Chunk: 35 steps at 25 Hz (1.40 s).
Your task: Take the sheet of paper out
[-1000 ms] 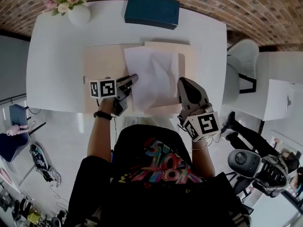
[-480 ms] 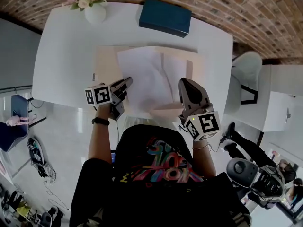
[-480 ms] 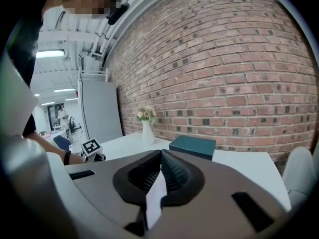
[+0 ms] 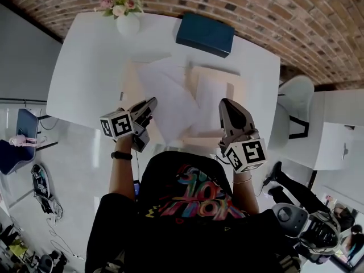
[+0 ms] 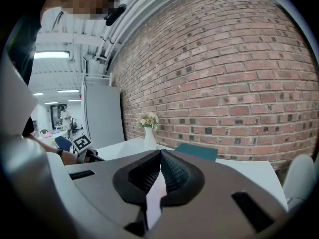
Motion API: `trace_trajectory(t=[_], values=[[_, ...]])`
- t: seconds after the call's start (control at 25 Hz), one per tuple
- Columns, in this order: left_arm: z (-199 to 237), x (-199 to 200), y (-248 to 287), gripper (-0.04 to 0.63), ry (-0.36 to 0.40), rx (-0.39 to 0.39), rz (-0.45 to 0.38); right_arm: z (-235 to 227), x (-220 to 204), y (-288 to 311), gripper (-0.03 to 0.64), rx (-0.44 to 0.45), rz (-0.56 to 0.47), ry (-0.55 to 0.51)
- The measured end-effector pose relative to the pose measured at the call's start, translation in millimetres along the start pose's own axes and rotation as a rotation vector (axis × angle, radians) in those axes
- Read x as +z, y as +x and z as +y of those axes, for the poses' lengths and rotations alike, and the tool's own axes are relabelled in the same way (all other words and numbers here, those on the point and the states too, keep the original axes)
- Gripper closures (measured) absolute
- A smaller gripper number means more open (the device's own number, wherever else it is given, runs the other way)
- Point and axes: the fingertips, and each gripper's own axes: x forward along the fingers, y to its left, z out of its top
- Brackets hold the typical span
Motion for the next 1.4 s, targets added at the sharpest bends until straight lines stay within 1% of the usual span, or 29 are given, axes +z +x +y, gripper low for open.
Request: trace_trajectory(t=[0.24, 0.36, 0.44, 0.56, 0.68, 0.8, 0.88, 1.0, 1.08, 1.16, 1.4], values=[[-43, 28, -11, 0.572, 0.115, -0.002, -0.095, -2, 22, -10, 0.598, -0.017, -0.045, -0.008], [-62, 38, -16, 0.572, 0.205, 0.006, -0.129, -4, 33, -15, 0.598, -0.029, -0.076, -0.010], [-83, 46, -17, 0.572, 0.267, 0.011, -0.154, -4, 41, -16, 0.598, -0.037, -0.094, -0.017], [-105, 56, -19, 0.572, 0.383, 0.051, -0.191, -4, 49, -19, 0.598, -0.048, -0.113, -0.026], [-120, 60, -18, 0.572, 0.519, 0.107, -0.208, -7, 53, -23, 0.598, -0.061, -0.124, -0.028], [-141, 59, -15, 0.572, 0.651, 0.140, -0.228, -11, 55, -30, 0.598, -0.077, -0.132, -0.033], [-155, 58, -13, 0.572, 0.723, 0.150, -0.249, -13, 56, -35, 0.598, -0.088, -0.136, -0.038], [-177, 58, -6, 0.572, 0.810, 0.162, -0.285, -17, 58, -43, 0.598, -0.104, -0.141, -0.047], [-190, 58, -1, 0.572, 0.860, 0.168, -0.309, -20, 58, -47, 0.598, -0.113, -0.145, -0.058], [-199, 56, 4, 0.572, 0.893, 0.164, -0.329, -23, 58, -51, 0.598, -0.123, -0.149, -0.068], [-209, 46, 15, 0.572, 0.944, 0.165, -0.364, -35, 57, -66, 0.598, -0.156, -0.163, -0.083]])
